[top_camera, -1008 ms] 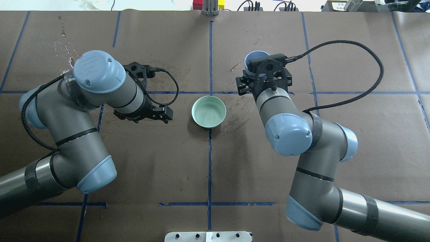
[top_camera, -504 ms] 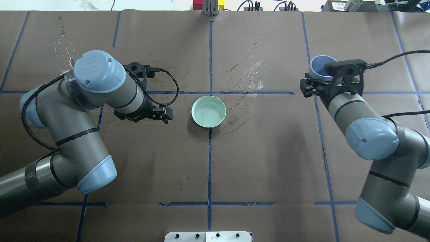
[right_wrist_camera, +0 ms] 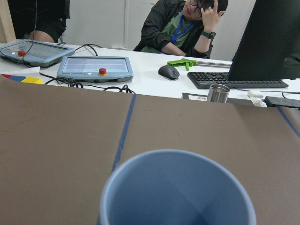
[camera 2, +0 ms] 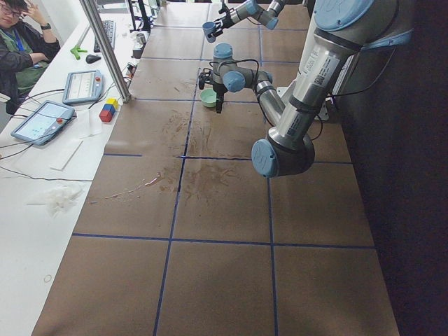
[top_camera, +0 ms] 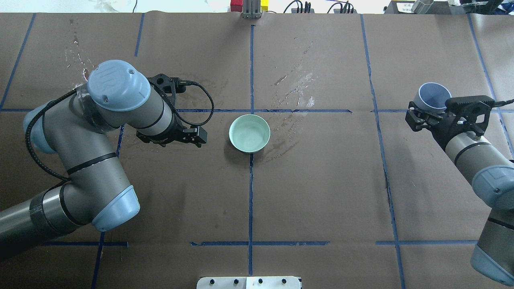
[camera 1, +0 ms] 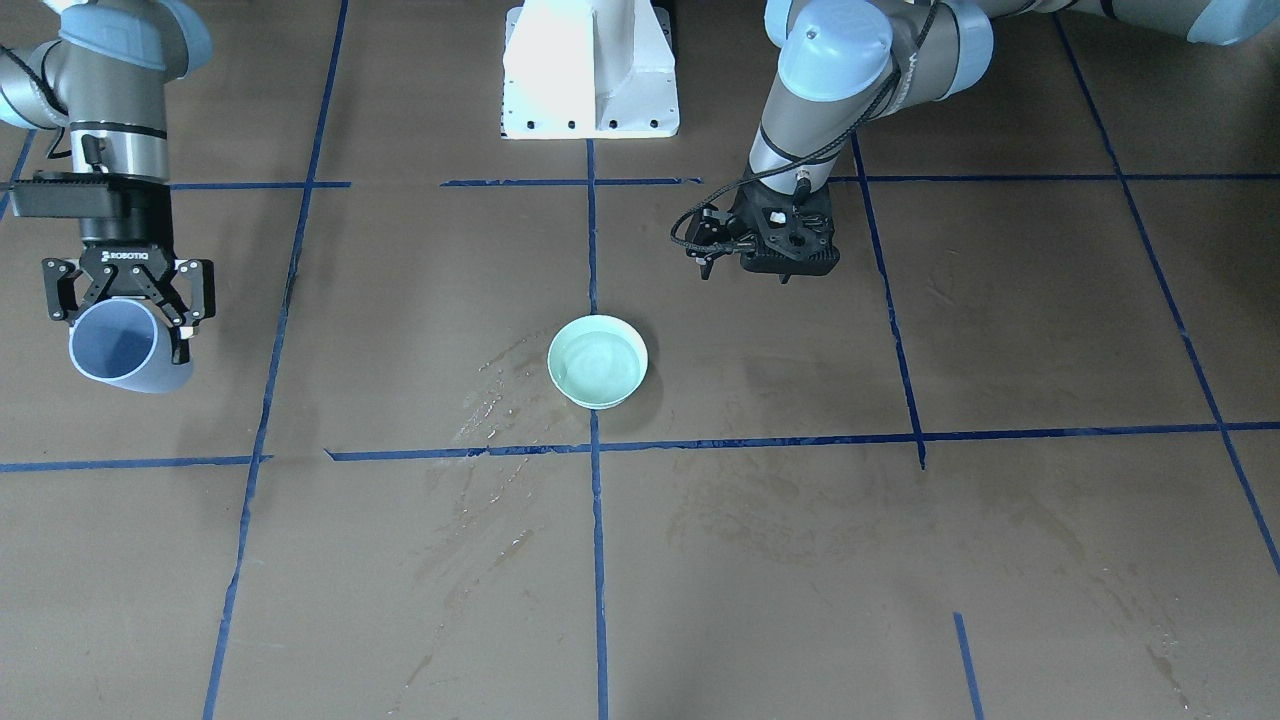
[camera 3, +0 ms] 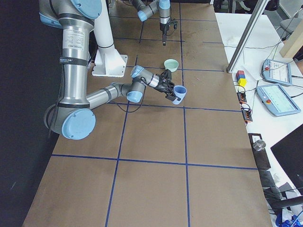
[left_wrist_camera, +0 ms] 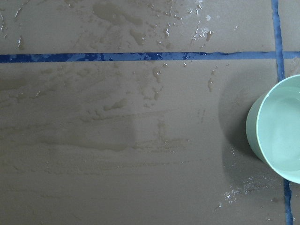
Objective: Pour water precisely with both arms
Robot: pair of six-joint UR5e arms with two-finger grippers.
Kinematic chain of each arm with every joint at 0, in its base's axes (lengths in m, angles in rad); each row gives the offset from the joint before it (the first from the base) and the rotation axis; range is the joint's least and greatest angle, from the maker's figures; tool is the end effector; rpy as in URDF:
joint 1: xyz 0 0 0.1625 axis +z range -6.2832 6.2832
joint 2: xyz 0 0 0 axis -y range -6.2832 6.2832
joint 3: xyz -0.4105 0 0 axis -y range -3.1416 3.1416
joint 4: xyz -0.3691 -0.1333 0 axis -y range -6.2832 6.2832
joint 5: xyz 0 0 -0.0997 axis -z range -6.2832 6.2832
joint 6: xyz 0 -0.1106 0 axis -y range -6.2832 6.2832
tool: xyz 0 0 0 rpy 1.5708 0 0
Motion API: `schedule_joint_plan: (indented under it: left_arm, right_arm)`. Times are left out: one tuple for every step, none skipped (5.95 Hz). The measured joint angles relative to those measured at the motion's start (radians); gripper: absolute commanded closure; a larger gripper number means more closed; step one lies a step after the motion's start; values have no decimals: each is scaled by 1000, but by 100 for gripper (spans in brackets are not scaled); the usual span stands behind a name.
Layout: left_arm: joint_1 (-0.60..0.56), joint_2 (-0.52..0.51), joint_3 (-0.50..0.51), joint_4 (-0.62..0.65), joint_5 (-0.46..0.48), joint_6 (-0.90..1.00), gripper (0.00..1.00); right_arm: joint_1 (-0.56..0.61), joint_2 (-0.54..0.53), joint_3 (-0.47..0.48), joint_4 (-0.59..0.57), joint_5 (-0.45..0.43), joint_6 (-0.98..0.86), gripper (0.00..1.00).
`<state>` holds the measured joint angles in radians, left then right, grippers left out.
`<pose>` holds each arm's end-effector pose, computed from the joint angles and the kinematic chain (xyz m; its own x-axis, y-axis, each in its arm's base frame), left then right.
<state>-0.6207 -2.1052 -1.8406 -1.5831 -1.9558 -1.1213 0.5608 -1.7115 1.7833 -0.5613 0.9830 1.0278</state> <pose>0.4413 -0.4283 0.2474 0.6392 0.0381 -0.7681 0.0429 0.9955 0.0850 -0.2680 -0.3981 0.4977 0.7837 -0.0155 0.6209 -0.5280 0.5097 0.6793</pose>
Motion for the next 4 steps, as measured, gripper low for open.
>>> schedule_joint_plan:
  left_arm:
    - [0, 0, 0, 0, 0, 0, 0]
    - [1, -1, -1, 0, 0, 0, 0]
    - [1, -2, -1, 0, 0, 0, 0]
    - [1, -2, -1, 0, 0, -1, 0]
  right_arm:
    - [1, -12, -113, 144, -17, 1, 100]
    - [1, -20, -214, 265, -29, 0, 100]
    - [1, -27, -274, 335, -44, 0, 100]
    - [1, -36, -301, 372, -67, 1, 96]
